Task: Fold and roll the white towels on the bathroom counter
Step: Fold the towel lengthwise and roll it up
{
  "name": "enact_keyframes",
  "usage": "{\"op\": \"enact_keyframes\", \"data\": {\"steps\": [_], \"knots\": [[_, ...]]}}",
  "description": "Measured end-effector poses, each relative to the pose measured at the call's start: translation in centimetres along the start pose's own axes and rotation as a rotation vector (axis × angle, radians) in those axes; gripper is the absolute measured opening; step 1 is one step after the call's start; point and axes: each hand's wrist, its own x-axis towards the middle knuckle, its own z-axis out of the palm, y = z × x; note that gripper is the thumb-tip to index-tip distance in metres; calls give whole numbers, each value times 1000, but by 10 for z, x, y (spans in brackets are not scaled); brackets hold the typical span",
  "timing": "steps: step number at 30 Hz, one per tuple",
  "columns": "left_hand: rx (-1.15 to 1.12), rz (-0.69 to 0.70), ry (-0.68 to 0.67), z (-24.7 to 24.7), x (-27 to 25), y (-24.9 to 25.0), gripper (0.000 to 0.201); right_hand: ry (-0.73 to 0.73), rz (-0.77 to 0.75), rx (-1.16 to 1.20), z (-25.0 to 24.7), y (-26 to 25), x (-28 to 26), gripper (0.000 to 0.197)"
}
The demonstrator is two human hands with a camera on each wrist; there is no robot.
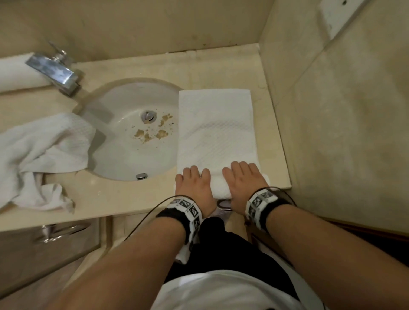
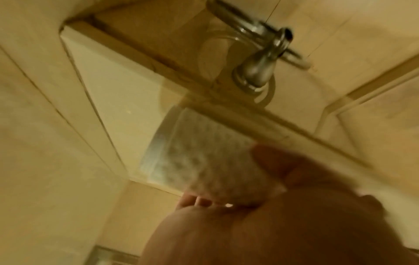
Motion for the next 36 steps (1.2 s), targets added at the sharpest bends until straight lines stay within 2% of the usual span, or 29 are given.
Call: {"op": "enact_keyframes", "data": {"steps": [2, 5, 9, 13, 15, 17, 19, 22, 27, 32, 34, 36], "knots": [[13, 15, -7, -3, 9, -2, 63, 62, 18, -35, 10, -8, -9, 82], [30, 29, 9, -2, 16, -6, 58, 71, 38, -78, 19, -17, -17, 84], [-19, 8, 36, 1, 9, -6, 60, 71, 52, -59, 15, -11, -9, 83], [-69, -11, 154, 5, 1, -2, 51, -58, 72, 6, -4, -6, 11, 76], [-64, 28, 193, 5, -5, 7, 58, -112, 74, 35, -14, -2, 23, 69], [-20, 81, 169, 7, -11, 13, 72, -150, 51, 52, -25, 5, 35, 66], [28, 72, 91, 1, -8, 14, 79, -218, 23, 83, -34, 13, 44, 63], [70, 41, 49, -8, 10, 11, 74, -256, 13, 127, -40, 19, 49, 60], [92, 9, -3, -18, 30, 7, 76, -39, -26, 36, -31, 13, 36, 71], [61, 31, -15, -30, 55, -1, 72, 5, -21, -41, -11, 11, 28, 114], [63, 57, -20, -33, 62, -4, 69, -14, 29, -33, -14, 12, 34, 113], [64, 63, -37, -38, 72, -7, 71, -44, 63, -23, -23, 14, 44, 102]]}}
